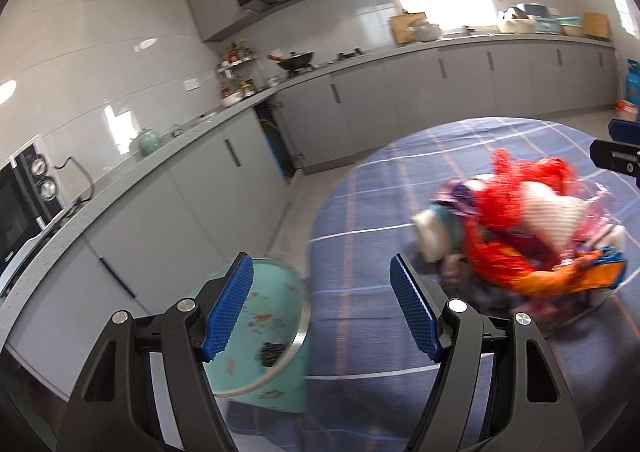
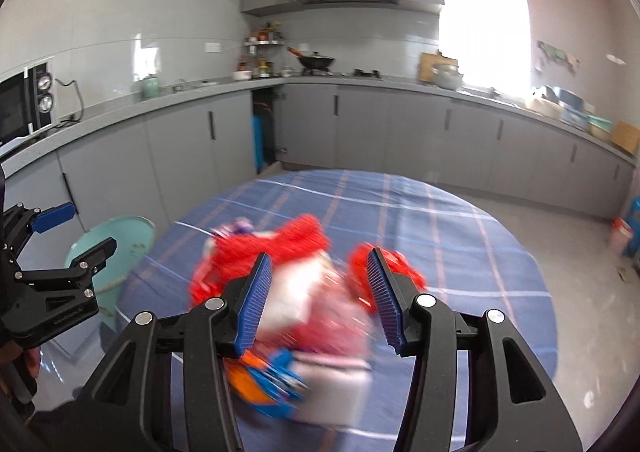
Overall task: Collect trash
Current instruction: 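Move both grippers back to the trash pile on the table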
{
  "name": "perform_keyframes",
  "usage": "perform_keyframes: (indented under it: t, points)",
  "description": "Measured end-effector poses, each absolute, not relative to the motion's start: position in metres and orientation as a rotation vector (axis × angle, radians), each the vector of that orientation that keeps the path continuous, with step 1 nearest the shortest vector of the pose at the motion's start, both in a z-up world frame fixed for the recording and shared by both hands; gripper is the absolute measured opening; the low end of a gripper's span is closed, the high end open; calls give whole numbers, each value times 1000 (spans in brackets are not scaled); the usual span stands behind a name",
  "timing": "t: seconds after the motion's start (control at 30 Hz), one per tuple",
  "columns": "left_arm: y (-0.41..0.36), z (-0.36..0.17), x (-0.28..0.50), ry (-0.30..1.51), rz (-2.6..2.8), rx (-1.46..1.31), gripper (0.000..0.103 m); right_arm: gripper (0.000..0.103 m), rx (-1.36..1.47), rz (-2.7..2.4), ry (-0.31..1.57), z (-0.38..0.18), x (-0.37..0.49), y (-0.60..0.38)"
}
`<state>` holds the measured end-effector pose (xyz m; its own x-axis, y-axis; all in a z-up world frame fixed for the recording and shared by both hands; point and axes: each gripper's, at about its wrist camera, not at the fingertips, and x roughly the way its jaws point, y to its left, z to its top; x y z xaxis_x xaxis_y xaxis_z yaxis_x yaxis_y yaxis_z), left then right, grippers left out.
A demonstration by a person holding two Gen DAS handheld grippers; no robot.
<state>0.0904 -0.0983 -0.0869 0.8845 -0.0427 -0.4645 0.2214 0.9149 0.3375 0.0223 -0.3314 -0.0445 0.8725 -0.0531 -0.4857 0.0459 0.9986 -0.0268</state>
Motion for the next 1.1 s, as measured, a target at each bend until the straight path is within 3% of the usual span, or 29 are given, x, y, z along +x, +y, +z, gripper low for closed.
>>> perform_keyframes:
  t: [0.23, 0.47, 0.77, 0.87, 0.93, 1.0, 1.07, 1.1]
  points:
    - [-151, -95, 73, 472, -241, 399, 72, 51, -13, -138, 533, -65, -5, -365]
    - [-192, -106, 68, 504, -302, 400, 80, 55, 28, -177, 546, -88, -31, -391]
    - [-206, -132, 70, 628, -355, 393, 79, 59, 66, -157, 547, -95, -33, -396]
    - [-206, -138, 71, 652, -377, 399, 66, 59, 59, -149, 539, -93, -33, -391]
    - [-205, -141, 74, 673, -396, 389, 52, 61, 61, -146, 534, -92, -32, -390]
    - [-205, -145, 77, 700, -422, 385, 20, 61, 59, -144, 536, -92, -30, -388]
    - [-204, -150, 78, 726, -446, 381, 1, 61, 63, -139, 539, -94, -29, -387]
    - [-203, -150, 78, 726, -450, 380, 1, 61, 64, -137, 540, -94, -29, -386]
